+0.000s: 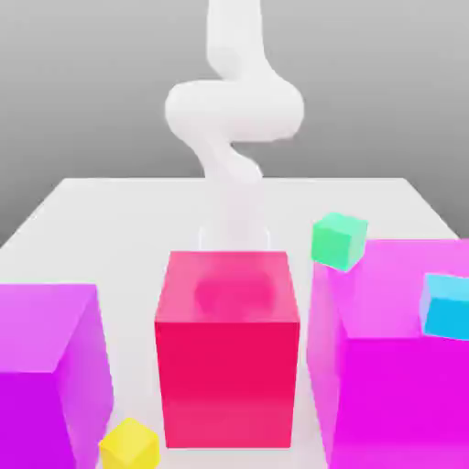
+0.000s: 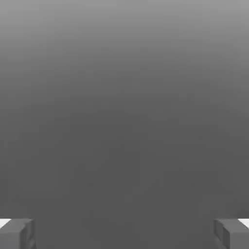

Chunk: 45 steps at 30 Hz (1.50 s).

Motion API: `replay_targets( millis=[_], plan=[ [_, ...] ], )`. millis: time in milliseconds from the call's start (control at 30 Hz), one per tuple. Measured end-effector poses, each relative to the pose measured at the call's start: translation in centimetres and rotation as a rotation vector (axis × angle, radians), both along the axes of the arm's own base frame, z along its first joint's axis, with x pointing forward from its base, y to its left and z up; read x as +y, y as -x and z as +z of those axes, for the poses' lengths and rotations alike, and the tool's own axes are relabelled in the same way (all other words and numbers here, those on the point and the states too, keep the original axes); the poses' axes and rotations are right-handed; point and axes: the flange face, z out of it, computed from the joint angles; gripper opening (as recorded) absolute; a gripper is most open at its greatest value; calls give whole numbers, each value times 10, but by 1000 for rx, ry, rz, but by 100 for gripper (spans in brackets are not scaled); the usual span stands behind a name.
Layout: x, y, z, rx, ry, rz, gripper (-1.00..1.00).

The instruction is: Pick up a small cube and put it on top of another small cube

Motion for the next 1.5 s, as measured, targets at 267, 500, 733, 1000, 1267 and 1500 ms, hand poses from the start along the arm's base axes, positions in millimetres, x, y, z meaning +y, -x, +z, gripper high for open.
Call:
replay_targets(
  millis=[267, 500, 733, 1000, 1267, 1500],
  plan=[
    [199, -24, -153, 173, 106, 253, 0],
    [327, 57, -305, 352, 152, 469, 0],
    [367, 174, -435, 593, 152, 558, 0],
    [302, 148, -513, 785, 106, 190, 0],
    [300, 147, -565, 791, 104, 173, 0],
    [298, 147, -575, 790, 107, 174, -100]
  ],
)
